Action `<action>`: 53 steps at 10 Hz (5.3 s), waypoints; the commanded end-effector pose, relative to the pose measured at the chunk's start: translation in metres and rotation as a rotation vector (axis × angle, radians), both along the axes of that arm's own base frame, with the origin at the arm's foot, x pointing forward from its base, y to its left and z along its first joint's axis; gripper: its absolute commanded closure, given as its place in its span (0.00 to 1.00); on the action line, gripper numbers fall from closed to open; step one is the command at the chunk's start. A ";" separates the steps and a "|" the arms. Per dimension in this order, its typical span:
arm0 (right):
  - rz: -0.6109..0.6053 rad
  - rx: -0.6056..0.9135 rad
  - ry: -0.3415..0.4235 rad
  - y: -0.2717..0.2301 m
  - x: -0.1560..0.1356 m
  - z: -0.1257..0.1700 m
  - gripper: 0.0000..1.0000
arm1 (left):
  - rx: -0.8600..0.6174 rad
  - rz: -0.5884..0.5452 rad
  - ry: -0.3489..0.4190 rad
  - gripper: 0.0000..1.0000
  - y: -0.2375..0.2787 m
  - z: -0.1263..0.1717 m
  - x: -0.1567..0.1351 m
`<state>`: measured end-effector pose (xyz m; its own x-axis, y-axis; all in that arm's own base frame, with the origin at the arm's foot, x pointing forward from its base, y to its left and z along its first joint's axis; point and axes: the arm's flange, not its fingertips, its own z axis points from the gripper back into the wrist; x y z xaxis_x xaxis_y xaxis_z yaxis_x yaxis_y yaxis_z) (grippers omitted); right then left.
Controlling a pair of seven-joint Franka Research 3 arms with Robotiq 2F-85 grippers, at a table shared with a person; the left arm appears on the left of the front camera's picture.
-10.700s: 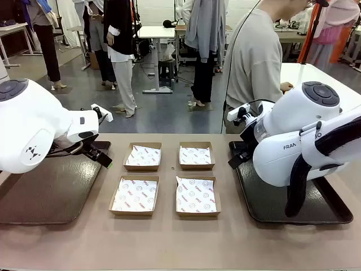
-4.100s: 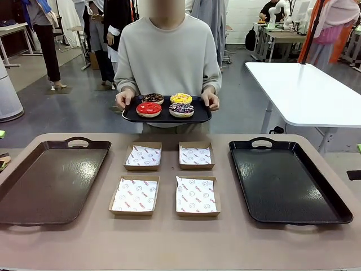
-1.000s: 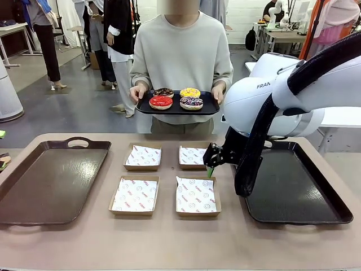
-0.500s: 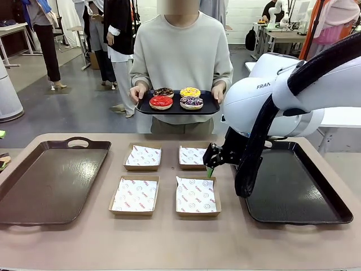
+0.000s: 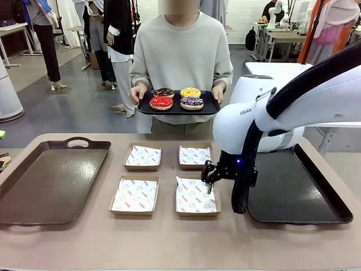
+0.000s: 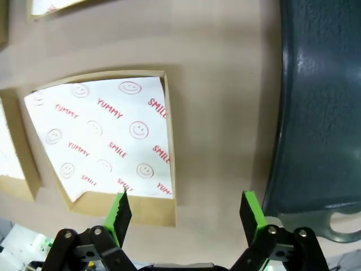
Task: Individually package the donuts and arrange them on the tray.
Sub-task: Pick up one Paper togo box, then place the picked Paper togo box on the Handle tray while simultaneously picking up another Paper togo box from the table with the other hand.
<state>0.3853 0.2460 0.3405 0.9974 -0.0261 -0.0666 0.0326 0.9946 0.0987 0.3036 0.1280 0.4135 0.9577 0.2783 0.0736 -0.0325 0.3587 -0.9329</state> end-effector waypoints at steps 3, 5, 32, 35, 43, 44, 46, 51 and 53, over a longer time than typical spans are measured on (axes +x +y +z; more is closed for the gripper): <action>0.000 -0.055 0.015 0.031 0.018 -0.014 0.00 | -0.011 0.010 -0.003 0.00 0.001 0.001 0.001; -0.001 -0.073 0.019 0.034 0.021 -0.019 0.04 | -0.011 0.010 -0.003 0.00 0.001 0.001 0.001; -0.016 -0.125 0.031 0.030 0.191 0.173 1.00 | -0.011 0.010 -0.003 0.00 0.001 0.001 0.001; -0.049 -0.077 0.018 0.026 0.182 0.173 1.00 | -0.011 0.010 -0.003 0.00 0.001 0.001 0.001; -0.049 -0.077 0.018 0.026 0.182 0.173 1.00 | -0.011 0.010 -0.003 0.00 0.001 0.001 0.001; -0.049 -0.077 0.018 0.026 0.182 0.173 1.00 | -0.011 0.010 -0.003 0.00 0.001 0.001 0.001; -0.049 -0.077 0.018 0.026 0.182 0.173 1.00 | -0.011 0.010 -0.003 0.00 0.001 0.001 0.001; -0.049 -0.077 0.018 0.026 0.182 0.173 1.00 | -0.011 0.010 -0.003 0.00 0.001 0.001 0.001; -0.049 -0.077 0.018 0.026 0.182 0.173 1.00 | -0.011 0.010 -0.003 0.00 0.001 0.001 0.001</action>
<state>0.5698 0.2742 0.5141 0.9931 -0.0792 -0.0868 0.0807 0.9966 0.0141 0.3037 0.1281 0.4132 0.9577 0.2785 0.0729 -0.0332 0.3585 -0.9329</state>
